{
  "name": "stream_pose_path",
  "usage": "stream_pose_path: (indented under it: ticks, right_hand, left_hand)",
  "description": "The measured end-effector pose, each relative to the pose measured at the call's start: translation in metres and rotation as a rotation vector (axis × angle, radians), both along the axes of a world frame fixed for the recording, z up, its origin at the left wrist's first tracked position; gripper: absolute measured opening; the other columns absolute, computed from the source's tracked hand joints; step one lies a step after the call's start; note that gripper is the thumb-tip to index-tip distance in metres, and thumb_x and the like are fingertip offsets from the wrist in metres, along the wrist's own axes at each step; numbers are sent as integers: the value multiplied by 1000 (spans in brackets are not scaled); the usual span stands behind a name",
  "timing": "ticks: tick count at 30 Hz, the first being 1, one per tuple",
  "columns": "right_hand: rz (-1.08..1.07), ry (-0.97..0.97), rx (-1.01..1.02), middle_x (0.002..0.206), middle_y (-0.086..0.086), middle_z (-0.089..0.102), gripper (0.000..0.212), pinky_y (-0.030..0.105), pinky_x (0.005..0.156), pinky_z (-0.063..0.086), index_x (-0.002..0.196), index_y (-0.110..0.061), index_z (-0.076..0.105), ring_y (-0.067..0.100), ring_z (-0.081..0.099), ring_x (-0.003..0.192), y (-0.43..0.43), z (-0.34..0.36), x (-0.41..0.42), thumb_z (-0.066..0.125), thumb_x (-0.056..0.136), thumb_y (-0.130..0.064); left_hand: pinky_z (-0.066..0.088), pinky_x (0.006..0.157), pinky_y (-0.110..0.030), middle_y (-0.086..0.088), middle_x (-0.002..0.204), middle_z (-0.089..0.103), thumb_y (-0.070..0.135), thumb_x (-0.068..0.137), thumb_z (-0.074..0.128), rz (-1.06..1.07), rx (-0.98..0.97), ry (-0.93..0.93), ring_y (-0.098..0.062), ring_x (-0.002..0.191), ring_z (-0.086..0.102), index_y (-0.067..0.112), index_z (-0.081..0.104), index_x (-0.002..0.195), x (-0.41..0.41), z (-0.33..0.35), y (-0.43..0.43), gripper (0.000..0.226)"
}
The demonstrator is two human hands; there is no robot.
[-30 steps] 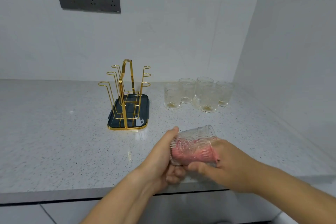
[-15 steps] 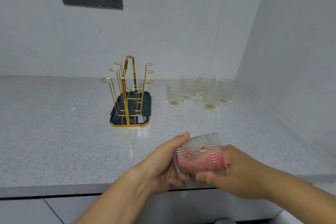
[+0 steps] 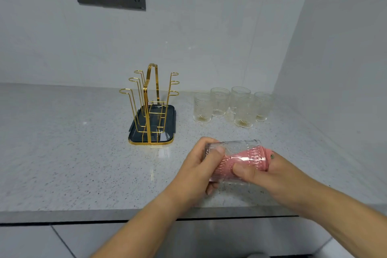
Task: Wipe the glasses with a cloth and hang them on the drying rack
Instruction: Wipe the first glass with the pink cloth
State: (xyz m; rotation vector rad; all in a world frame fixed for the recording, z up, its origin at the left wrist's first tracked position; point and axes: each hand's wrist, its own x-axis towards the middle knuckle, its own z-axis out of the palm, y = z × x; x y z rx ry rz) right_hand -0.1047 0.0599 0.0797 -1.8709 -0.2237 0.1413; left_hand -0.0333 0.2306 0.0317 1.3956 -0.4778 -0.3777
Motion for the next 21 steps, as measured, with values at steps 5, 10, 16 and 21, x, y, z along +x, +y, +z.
stream_pose_path:
  ticks: [5, 10, 16, 21]
  right_hand:
    - [114, -176, -525, 119, -18, 73, 25, 23, 101, 52, 124, -32, 72, 1, 67, 114, 3, 4, -3, 65, 100, -33]
    - [86, -136, -421, 94, -20, 77, 17, 16, 86, 53, 97, -43, 77, -5, 71, 93, -3, 6, -2, 68, 97, -28]
    - [-47, -5, -35, 109, -3, 80, 23, 24, 94, 56, 111, -24, 76, 11, 75, 106, -10, 8, 9, 64, 91, -29]
    - [-3, -98, -331, 96, -21, 79, 18, 9, 82, 52, 93, -39, 76, -5, 73, 92, 0, 8, 4, 75, 92, -22]
  left_hand:
    - [27, 34, -15, -2, 53, 52, 62, 96, 52, -133, -25, 477, -10, 34, 41, 10, 66, 91, 2, 8, 1, 54]
    - [39, 38, -17, -10, 69, 65, 74, 96, 39, -386, 68, 555, -14, 45, 56, 7, 78, 100, 6, 11, 9, 78]
    - [54, 54, -34, -10, 98, 70, 62, 84, 67, -123, 77, 142, -20, 70, 67, 19, 59, 119, 4, 1, 4, 56]
    - [43, 36, -19, -9, 72, 67, 60, 89, 64, -239, -49, 522, -13, 42, 55, 9, 75, 100, 5, 12, 3, 54]
